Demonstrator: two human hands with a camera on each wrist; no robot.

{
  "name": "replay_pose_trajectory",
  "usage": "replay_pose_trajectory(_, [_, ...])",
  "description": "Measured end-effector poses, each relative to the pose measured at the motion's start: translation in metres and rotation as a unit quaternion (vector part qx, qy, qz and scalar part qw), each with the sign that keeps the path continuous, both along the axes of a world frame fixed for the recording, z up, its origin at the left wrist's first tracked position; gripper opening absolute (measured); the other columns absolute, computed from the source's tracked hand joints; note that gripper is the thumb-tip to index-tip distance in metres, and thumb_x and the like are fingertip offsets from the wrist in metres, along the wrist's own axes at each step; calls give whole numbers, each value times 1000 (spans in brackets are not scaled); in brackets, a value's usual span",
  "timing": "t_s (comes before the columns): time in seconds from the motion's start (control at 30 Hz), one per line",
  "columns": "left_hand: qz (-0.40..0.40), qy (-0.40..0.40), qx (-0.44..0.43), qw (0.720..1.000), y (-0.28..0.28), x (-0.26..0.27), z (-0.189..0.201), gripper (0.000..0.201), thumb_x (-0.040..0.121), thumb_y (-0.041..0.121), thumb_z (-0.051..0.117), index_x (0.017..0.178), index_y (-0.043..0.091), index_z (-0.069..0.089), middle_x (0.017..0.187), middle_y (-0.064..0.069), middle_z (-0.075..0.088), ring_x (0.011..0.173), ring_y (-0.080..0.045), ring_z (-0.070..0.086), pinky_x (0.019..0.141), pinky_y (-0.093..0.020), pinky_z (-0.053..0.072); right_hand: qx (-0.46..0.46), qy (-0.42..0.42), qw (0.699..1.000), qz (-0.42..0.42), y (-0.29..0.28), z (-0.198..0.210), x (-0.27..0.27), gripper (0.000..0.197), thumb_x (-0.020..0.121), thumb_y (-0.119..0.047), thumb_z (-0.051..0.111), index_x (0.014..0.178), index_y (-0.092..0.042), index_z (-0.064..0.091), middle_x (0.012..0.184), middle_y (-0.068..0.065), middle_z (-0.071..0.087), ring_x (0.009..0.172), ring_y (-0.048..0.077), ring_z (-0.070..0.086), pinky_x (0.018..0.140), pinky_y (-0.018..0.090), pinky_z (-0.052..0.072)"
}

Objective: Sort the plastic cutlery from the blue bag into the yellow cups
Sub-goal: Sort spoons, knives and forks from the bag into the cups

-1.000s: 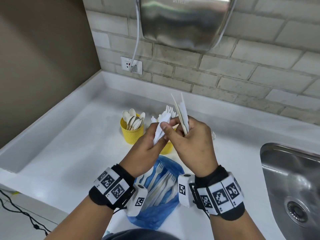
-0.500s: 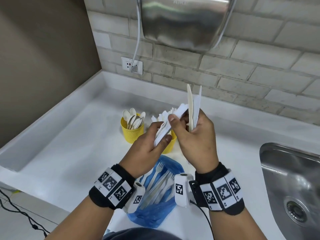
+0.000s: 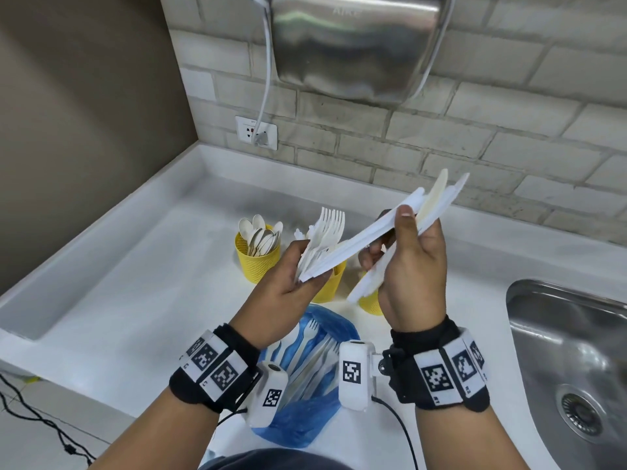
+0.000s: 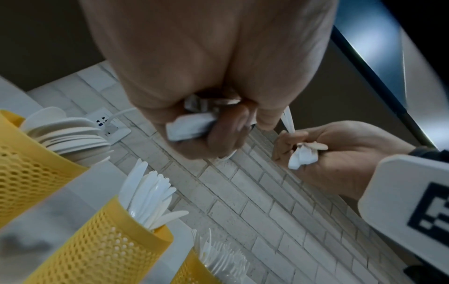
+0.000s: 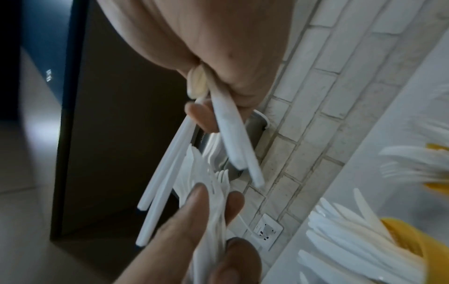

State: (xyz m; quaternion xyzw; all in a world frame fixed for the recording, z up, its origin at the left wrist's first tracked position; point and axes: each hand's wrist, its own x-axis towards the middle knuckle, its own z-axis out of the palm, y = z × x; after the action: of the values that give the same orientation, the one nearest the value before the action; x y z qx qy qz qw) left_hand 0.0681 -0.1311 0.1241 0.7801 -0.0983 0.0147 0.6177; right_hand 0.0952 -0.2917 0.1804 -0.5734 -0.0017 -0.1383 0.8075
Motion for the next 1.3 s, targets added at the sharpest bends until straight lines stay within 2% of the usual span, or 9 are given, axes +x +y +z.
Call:
replay_pose_trajectory(0.13, [-12, 49, -85, 995, 0, -1, 5, 26, 106, 22, 51, 130, 31, 52, 63, 14, 47, 49, -10, 34, 46, -25, 29, 179, 35, 983, 4, -8, 3, 4, 14, 110, -18, 42, 109, -9, 52, 78, 12, 60, 71, 29, 64, 79, 53, 60])
replay_pose_trajectory(0.3, [-26, 78, -127, 989, 0, -2, 9, 29, 102, 43, 48, 127, 31, 57, 70, -3, 34, 56, -25, 17, 49, -38, 17, 263, 51, 962, -59, -17, 5, 5, 11, 109, -26, 42, 111, -17, 47, 75, 11, 57, 57, 29, 60, 63, 46, 58])
replay_pose_trajectory(0.47, [-25, 108, -174, 979, 2, -3, 11, 24, 103, 43, 43, 108, 32, 64, 79, -14, 38, 50, -19, 21, 53, -44, 14, 191, 24, 975, -112, -19, 2, 8, 10, 109, -31, 41, 110, -22, 42, 65, 2, 40, 46, 18, 35, 46, 24, 33])
replay_pose_trajectory(0.6, [-20, 128, -193, 973, 4, 0, 10, 31, 107, 38, 40, 123, 23, 61, 76, -11, 44, 44, -16, 24, 49, -38, 12, 117, -10, 989, -89, -13, -2, 5, 18, 109, -32, 47, 99, -17, 43, 59, 0, 34, 43, 15, 28, 41, 20, 27])
replay_pose_trajectory(0.7, [-13, 125, -194, 973, 4, 1, 9, 29, 109, 33, 39, 127, 14, 51, 73, -9, 45, 43, -18, 21, 48, -36, 12, 14, -28, 999, -32, -7, -14, 8, 20, 98, -34, 66, 88, -21, 53, 55, -5, 39, 42, 12, 35, 47, 21, 32])
replay_pose_trajectory(0.8, [-19, 111, -192, 975, 5, 1, 11, 15, 107, 32, 43, 116, 30, 55, 76, -13, 43, 45, -19, 20, 49, -36, 11, -82, -17, 996, 29, 0, -23, 10, 8, 87, -32, 72, 83, -28, 65, 57, -13, 52, 46, 5, 47, 57, 20, 37])
replay_pose_trajectory(0.9, [-21, 105, -178, 978, 5, -1, 15, 11, 106, 35, 47, 104, 40, 56, 80, -15, 41, 47, -19, 20, 51, -37, 10, -94, 15, 993, 64, 6, -24, 6, 16, 97, -20, 64, 82, -26, 65, 48, -12, 45, 38, 5, 38, 49, 18, 32])
replay_pose_trajectory(1.07, [-23, 120, -200, 972, 8, 0, 11, 28, 98, 47, 50, 119, 30, 56, 72, -10, 43, 44, -19, 20, 50, -35, 10, -26, 61, 993, 101, 10, -21, 2, 15, 103, -10, 53, 91, -4, 60, 47, -2, 29, 34, 10, 22, 41, 14, 22])
replay_pose_trajectory(1.3, [-30, 139, -197, 970, 7, 0, 11, 44, 103, 52, 41, 89, 12, 52, 61, -3, 50, 38, -16, 23, 48, -34, 12, -110, 6, 990, 88, 11, -25, 1, 9, 99, -13, 64, 92, -13, 69, 49, -11, 44, 39, 8, 32, 45, 19, 29])
